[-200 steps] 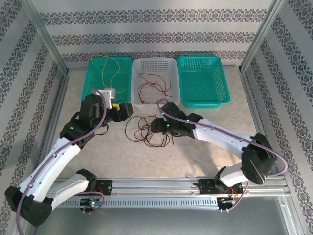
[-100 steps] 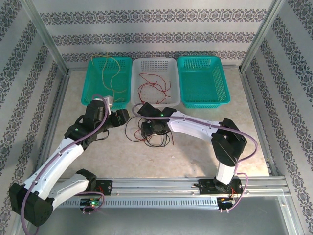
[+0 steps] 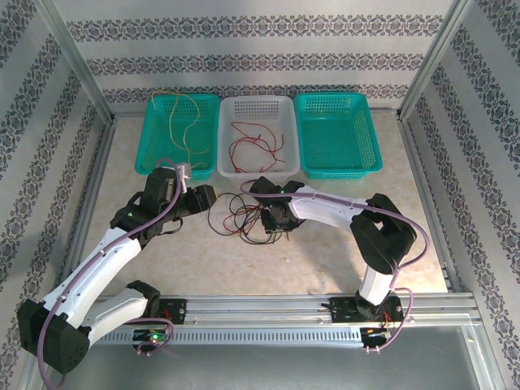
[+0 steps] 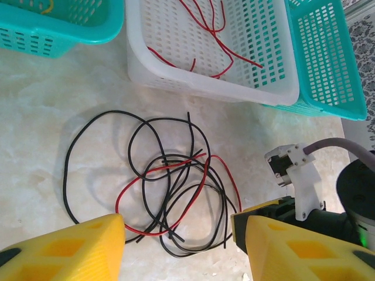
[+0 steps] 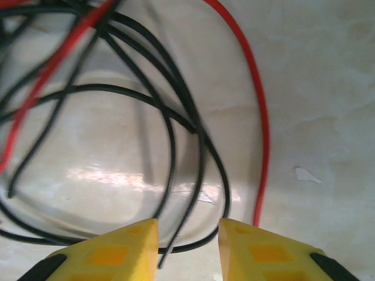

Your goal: Untangle the cables

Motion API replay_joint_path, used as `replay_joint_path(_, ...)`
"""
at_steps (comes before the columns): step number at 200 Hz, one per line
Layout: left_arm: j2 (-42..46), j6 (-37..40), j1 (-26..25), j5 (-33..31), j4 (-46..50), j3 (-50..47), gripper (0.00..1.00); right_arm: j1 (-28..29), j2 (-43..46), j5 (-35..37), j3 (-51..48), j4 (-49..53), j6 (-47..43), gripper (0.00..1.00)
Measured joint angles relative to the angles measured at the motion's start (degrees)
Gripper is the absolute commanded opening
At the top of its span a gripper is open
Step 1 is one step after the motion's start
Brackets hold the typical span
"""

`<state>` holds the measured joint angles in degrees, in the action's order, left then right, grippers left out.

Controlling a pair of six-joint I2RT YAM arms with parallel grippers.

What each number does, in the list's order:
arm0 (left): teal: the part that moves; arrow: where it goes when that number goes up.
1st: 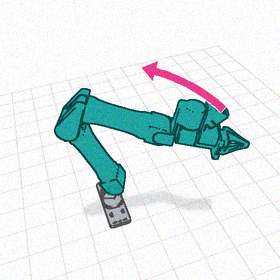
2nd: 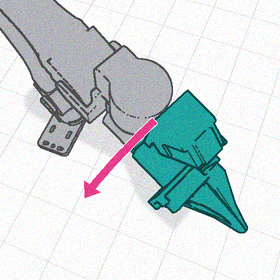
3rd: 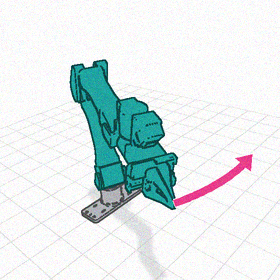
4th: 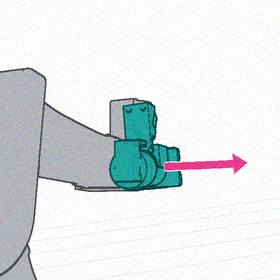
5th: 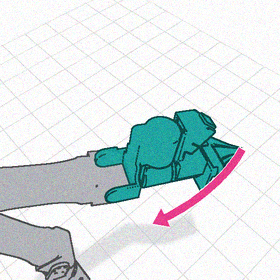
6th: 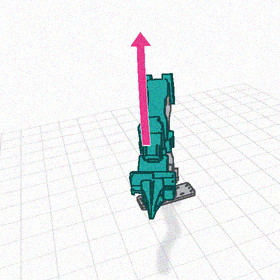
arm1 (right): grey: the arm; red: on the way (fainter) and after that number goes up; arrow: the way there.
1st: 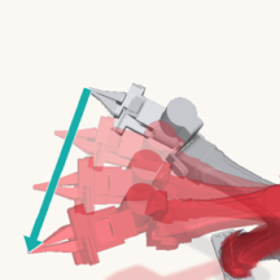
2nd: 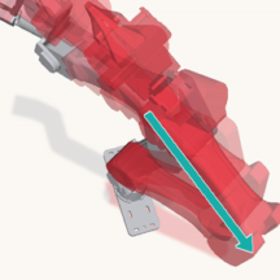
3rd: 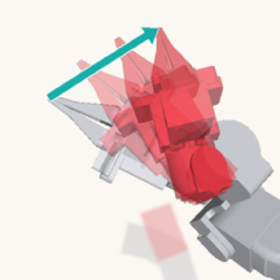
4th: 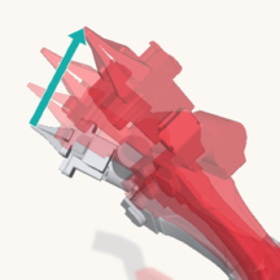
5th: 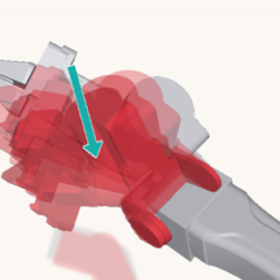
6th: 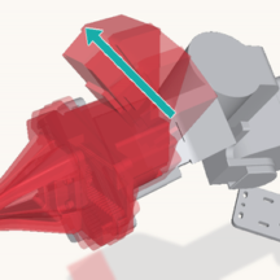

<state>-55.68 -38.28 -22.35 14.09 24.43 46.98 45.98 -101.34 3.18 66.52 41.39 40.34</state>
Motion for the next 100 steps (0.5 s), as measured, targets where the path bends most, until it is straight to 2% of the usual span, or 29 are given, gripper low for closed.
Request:
replay_joint_path(72,-0.26,-0.59,0.0,2.12,-0.87,0.0,0.54,-2.78,-1.73,-1.95,-1.44,-2.03,0.22,0.25)
replay_joint_path(100,-0.33,-0.79,0.0,2.47,-0.9,0.0,0.53,-2.75,-2.99,-3.08,-1.44,-2.62,0.26,0.13)
